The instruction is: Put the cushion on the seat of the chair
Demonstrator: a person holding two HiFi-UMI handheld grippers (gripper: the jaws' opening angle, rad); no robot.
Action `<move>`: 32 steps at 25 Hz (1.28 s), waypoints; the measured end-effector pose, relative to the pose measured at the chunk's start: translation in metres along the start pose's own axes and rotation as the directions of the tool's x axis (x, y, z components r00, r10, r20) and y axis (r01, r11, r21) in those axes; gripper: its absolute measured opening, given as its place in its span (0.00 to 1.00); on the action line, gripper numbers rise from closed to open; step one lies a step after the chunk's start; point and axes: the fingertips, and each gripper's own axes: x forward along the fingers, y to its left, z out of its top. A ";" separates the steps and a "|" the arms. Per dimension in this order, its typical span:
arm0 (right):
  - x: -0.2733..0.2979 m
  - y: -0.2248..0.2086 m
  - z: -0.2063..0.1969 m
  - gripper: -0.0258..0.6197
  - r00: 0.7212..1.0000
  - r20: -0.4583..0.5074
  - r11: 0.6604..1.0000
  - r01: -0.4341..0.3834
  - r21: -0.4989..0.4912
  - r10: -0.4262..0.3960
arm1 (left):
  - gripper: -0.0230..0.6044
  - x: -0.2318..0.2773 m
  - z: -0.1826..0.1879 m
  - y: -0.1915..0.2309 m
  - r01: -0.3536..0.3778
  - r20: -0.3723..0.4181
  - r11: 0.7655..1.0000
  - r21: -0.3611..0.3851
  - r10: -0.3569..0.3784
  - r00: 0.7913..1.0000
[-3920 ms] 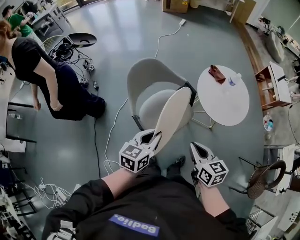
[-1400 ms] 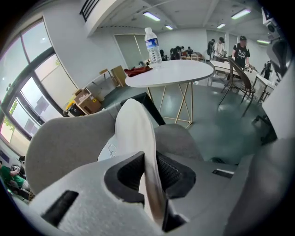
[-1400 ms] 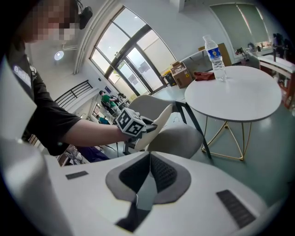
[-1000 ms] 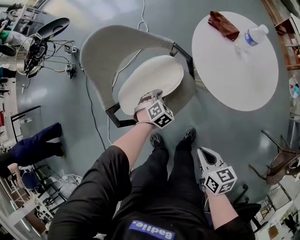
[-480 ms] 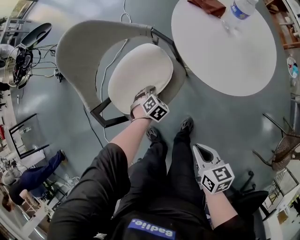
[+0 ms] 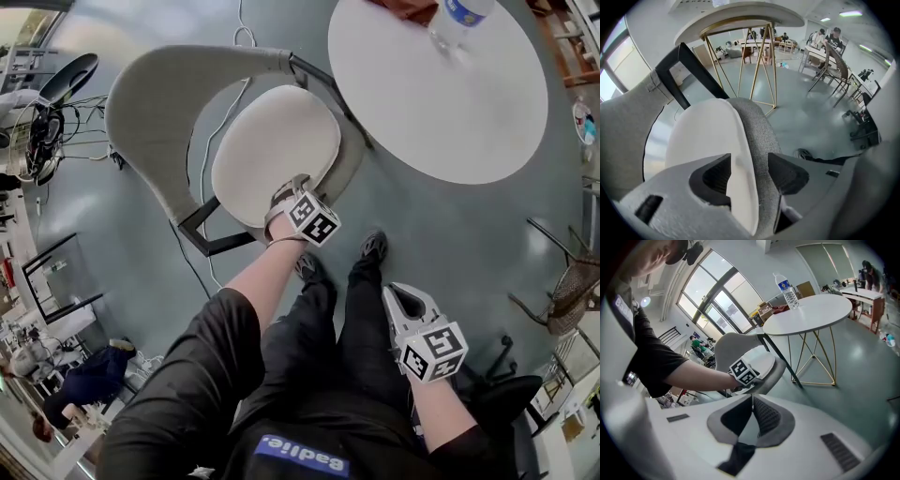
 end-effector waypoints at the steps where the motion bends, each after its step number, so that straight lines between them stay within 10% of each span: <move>1: 0.000 0.002 0.004 0.09 1.000 0.007 1.000 -0.002 -0.006 0.002 | 0.42 -0.006 0.006 0.001 0.001 0.017 1.000 -0.001 -0.001 1.000; 22: -0.056 0.136 0.108 0.09 0.991 0.101 0.975 -0.064 -0.215 0.087 | 0.42 -0.266 0.007 -0.045 0.134 0.271 0.986 -0.098 -0.103 0.957; 28: -0.063 0.180 0.133 0.09 0.984 0.124 0.958 -0.091 -0.271 0.128 | 0.33 -0.344 0.011 -0.036 0.166 0.417 0.972 -0.168 -0.082 0.905; 32: -0.071 0.206 0.142 0.09 0.981 0.130 0.942 -0.094 -0.322 0.142 | 0.19 -0.413 0.028 -0.026 0.210 0.555 0.955 -0.212 -0.059 0.830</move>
